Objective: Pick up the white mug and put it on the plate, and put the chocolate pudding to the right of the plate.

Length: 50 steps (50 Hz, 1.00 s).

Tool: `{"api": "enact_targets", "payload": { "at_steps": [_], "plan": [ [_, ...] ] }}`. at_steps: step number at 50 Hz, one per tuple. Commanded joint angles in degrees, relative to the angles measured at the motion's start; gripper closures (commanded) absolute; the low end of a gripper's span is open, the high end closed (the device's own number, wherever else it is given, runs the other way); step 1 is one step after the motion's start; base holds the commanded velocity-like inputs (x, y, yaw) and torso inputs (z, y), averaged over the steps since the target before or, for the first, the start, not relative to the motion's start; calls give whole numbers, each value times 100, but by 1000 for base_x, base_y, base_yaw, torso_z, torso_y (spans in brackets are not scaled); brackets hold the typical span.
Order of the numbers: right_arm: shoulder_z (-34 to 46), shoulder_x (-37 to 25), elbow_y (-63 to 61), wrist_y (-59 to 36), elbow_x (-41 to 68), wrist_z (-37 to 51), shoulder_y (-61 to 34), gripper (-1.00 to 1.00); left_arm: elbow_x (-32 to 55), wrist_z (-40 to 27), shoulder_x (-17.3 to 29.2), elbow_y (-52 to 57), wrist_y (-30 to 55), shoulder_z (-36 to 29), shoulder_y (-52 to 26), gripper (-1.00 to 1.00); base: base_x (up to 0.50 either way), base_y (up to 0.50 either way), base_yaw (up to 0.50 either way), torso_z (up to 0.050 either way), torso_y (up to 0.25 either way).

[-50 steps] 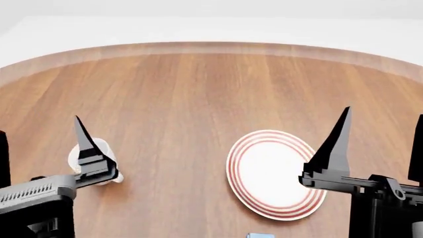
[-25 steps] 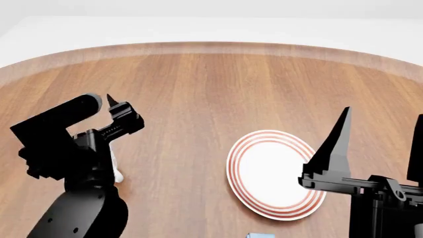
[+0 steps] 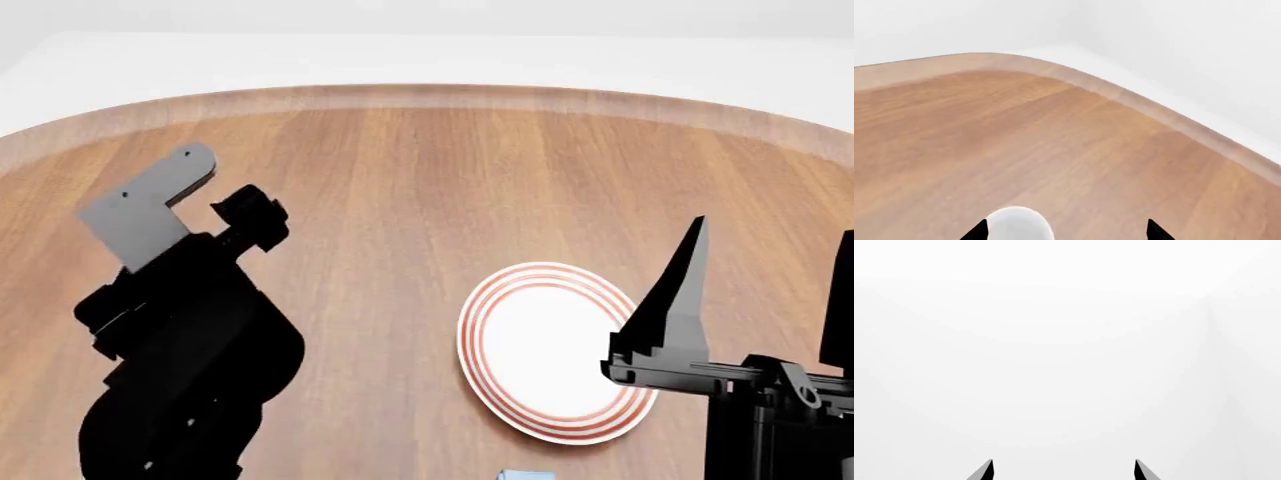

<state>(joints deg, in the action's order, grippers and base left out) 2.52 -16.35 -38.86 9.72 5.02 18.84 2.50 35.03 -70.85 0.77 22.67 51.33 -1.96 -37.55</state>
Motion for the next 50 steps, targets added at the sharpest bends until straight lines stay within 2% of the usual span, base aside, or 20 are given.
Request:
{"api": "enact_targets", "payload": {
  "at_steps": [1, 11, 17, 36, 50],
  "plan": [
    [31, -27, -14, 4, 29, 19, 4, -100, 175, -1075, -23, -828, -646, -195, -167, -100, 0, 0, 0, 0, 0],
    [86, -38, -2, 24, 46, 28, 12, -100, 299, -993, 39, -1777, -1263, -615, -349, -100, 0, 0, 0, 0, 0],
    [102, -50, 37, 52, 66, 31, 10, -100, 440, -889, 50, -2161, -1588, -631, -366, -100, 0, 0, 0, 0, 0],
    [149, -100, 113, 83, 144, 40, 18, -100, 393, -1268, 124, -2748, -2119, -829, -106, -100, 0, 0, 0, 0, 0],
    [166, -132, 159, 103, 179, 63, 14, -100, 453, -926, 145, -3415, -2544, -1018, -73, -100, 0, 0, 0, 0, 0]
  ]
}}
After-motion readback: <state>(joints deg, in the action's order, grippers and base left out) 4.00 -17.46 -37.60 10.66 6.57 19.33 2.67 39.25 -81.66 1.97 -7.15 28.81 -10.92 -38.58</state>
